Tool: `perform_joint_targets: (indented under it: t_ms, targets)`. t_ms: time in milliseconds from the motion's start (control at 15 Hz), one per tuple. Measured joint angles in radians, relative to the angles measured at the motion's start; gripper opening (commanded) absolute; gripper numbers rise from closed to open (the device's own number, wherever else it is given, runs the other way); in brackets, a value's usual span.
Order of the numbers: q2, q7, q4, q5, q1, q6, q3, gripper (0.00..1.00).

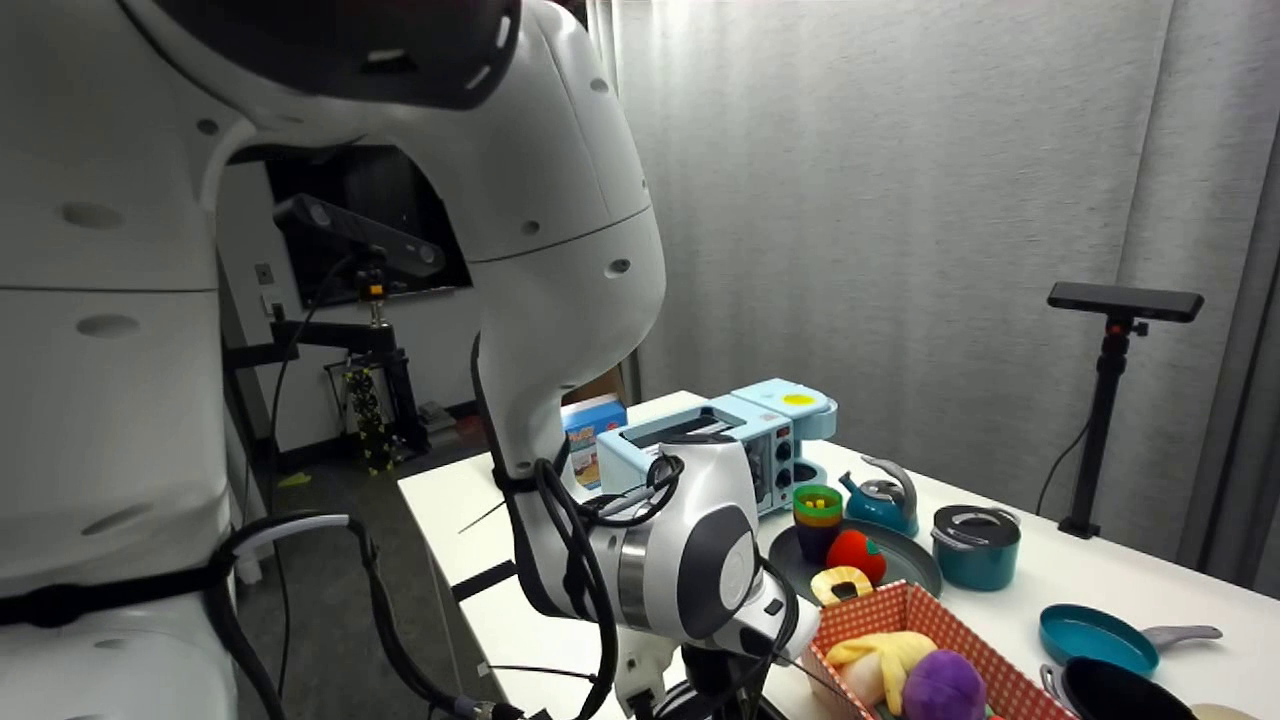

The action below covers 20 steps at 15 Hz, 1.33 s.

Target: Pick up the three toys and place them in the basket.

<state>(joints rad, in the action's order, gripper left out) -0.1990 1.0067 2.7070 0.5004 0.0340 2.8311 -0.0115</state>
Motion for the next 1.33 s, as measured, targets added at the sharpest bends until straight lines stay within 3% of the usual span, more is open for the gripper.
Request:
perform_joint_targets:
  t_ms: [67,200,333,733,800,1067,1333]
  targets:
    - [-0.013,-0.002,-0.002,0.0,-0.004,0.007,0.0,0.88]
    - [-0.034,-0.007,-0.006,0.0,-0.01,0.017,0.001,0.64]
    - [-0.048,-0.014,-0.013,0.0,-0.015,0.019,0.002,0.47]
    - [-0.064,-0.026,-0.025,0.0,-0.027,0.019,0.005,0.07]
    - [-0.063,-0.027,-0.026,0.0,-0.027,0.019,0.007,0.03]
    - [-0.038,-0.041,-0.031,-0.007,-0.028,0.015,0.032,0.03]
    - [0.087,-0.054,-0.045,0.005,-0.015,-0.067,0.065,0.04]
